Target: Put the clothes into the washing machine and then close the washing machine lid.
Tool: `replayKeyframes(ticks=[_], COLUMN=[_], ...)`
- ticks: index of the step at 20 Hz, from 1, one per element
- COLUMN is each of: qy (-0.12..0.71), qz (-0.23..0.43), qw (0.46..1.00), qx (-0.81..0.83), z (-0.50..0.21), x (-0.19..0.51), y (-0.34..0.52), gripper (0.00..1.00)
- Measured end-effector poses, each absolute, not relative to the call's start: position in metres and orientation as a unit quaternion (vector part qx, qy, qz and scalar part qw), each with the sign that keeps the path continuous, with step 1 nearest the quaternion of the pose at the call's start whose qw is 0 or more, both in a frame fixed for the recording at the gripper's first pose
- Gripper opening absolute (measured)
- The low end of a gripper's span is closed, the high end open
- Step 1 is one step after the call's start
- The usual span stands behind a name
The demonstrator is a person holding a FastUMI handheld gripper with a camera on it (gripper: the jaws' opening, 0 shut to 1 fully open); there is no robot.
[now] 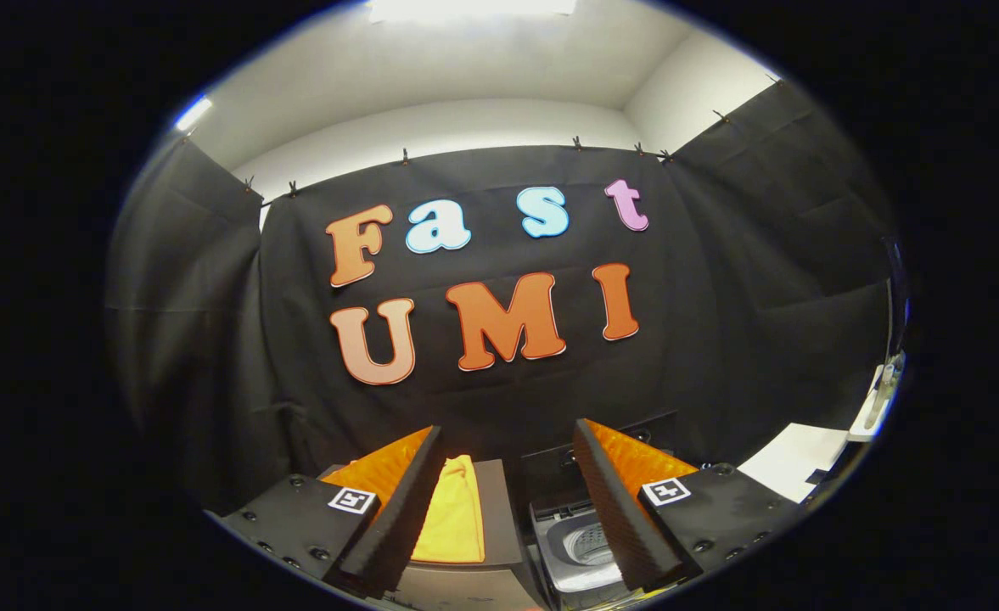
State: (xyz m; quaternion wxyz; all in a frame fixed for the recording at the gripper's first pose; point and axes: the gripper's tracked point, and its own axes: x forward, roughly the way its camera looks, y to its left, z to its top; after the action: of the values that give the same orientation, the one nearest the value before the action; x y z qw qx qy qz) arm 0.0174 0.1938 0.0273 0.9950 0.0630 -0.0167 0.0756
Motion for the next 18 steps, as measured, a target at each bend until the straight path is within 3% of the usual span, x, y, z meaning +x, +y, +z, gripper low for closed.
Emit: replayKeyframes(ticks=[3, 8, 13, 18], qy=[0.027, 0.203, 0.34, 0.385], qz=[0.128, 0.227, 0.225, 0.204], qw=[0.99, 0.952, 0.913, 0.9], qx=[0.053, 0.035, 0.025, -0.022], z=[0.011, -0.066, -0.145, -0.184], x=[0.037, 0.089, 0.138, 0.15], y=[0.253, 0.384, 0.434, 0.437], gripper=[0.98, 0.98, 0.99, 0.99])
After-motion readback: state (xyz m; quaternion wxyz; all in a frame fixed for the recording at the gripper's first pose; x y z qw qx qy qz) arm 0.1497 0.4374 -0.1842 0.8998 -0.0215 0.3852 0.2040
